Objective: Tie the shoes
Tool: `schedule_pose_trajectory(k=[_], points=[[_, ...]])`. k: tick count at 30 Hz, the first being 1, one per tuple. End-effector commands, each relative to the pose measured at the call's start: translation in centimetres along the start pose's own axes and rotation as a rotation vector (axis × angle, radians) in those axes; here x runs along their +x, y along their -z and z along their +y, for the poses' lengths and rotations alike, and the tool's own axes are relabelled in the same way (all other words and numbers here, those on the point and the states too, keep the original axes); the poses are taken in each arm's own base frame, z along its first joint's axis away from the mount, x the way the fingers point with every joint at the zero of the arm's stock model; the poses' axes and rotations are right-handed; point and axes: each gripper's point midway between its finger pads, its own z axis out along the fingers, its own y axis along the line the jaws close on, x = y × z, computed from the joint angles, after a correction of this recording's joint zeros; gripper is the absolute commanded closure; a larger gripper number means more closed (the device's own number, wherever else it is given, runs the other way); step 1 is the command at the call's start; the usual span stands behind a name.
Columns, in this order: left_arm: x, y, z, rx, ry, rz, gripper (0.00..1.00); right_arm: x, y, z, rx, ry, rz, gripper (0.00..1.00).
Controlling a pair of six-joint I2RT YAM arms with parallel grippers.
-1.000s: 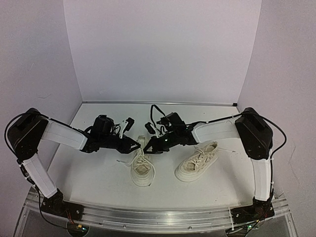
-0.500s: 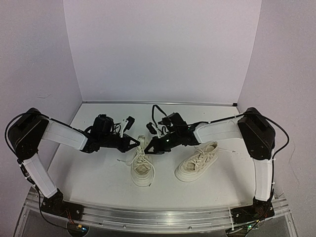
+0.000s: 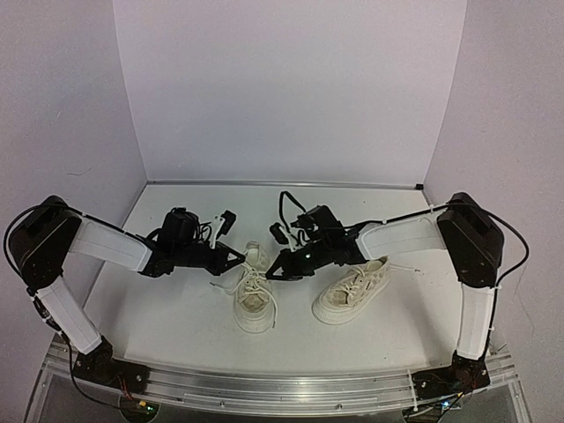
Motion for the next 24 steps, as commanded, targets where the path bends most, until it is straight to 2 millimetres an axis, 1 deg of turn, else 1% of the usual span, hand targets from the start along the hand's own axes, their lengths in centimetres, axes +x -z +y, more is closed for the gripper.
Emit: schedule_pose_trajectory(k=[1, 5, 12, 16, 18, 21, 24], points=[[-1.7, 1.3, 0.3, -0.046, -0.039, -0.062, 1.00, -0.9, 1.9, 0.6, 0.018, 0.035, -0.053, 1.00], [-1.2, 1.4, 0.9, -0.066, -0.031, -0.054, 1.00, -0.3, 2.3, 0.2, 0.040, 0.030, -0.051, 1.00], [-0.4, 1.3, 1.8, -0.092, -0.014, -0.040, 1.00, 1.5, 3.1, -1.8, 0.104, 0.009, -0.035, 1.00], [-0.1, 1.1, 2.4, -0.109, -0.003, -0.028, 1.00, 1.9, 3.6, -2.4, 0.121, 0.003, -0.035, 1.00], [0.1, 1.0, 2.5, -0.107, -0.001, -0.022, 1.00, 2.0, 3.6, -2.5, 0.124, 0.004, -0.034, 1.00], [-0.1, 0.9, 1.9, -0.076, -0.003, -0.029, 1.00, 2.1, 3.4, -2.3, 0.109, 0.007, -0.025, 1.00], [-0.6, 1.0, 1.0, -0.026, -0.024, -0.041, 1.00, 1.7, 2.9, -1.2, 0.051, 0.021, -0.008, 1.00]])
